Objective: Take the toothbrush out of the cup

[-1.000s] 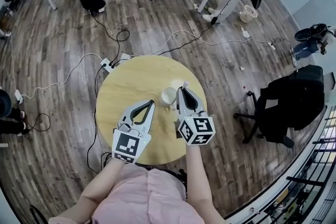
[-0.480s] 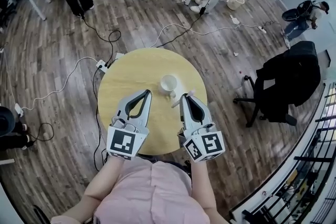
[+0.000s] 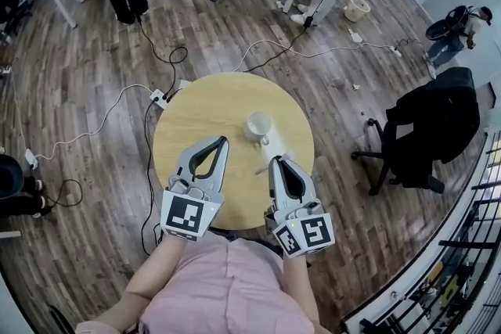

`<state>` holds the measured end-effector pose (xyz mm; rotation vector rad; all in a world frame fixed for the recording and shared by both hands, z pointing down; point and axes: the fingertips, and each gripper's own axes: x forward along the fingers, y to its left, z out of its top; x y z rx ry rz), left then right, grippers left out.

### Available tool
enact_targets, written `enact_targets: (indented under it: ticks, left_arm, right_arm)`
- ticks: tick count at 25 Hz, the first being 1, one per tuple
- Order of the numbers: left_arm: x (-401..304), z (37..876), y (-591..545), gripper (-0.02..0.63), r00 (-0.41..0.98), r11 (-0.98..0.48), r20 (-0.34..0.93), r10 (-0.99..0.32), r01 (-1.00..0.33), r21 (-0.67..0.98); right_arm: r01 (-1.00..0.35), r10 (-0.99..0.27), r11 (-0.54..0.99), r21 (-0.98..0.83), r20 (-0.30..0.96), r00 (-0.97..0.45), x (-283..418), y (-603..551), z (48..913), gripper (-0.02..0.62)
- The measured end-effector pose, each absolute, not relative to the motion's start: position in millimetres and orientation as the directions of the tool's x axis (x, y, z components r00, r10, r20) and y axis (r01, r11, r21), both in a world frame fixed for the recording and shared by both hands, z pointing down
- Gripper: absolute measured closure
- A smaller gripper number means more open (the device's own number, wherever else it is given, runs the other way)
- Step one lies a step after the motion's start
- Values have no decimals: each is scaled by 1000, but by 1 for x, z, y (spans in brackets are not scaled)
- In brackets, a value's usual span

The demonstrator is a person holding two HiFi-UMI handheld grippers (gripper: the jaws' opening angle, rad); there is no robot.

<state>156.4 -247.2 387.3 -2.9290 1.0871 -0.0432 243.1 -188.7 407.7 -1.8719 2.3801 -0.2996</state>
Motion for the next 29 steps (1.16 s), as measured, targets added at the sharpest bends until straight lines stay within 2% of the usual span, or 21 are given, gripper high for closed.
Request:
enact_targets:
  ticks: [3, 12, 29]
  left_arm:
    - [154, 392, -245, 607, 756, -757, 49, -653, -653, -18]
    - [156, 387, -239, 607, 768, -767, 2, -641, -640, -34]
    - [152, 389, -243, 607, 763, -763, 51, -645, -646, 11]
  right_arm:
    - [-953, -972, 220, -210, 37, -232, 244, -192, 404, 575]
    - [-960, -974, 213, -181, 41, -224, 242, -195, 400, 576]
    - [-961, -972, 217, -169, 48, -228, 241, -203, 394, 576]
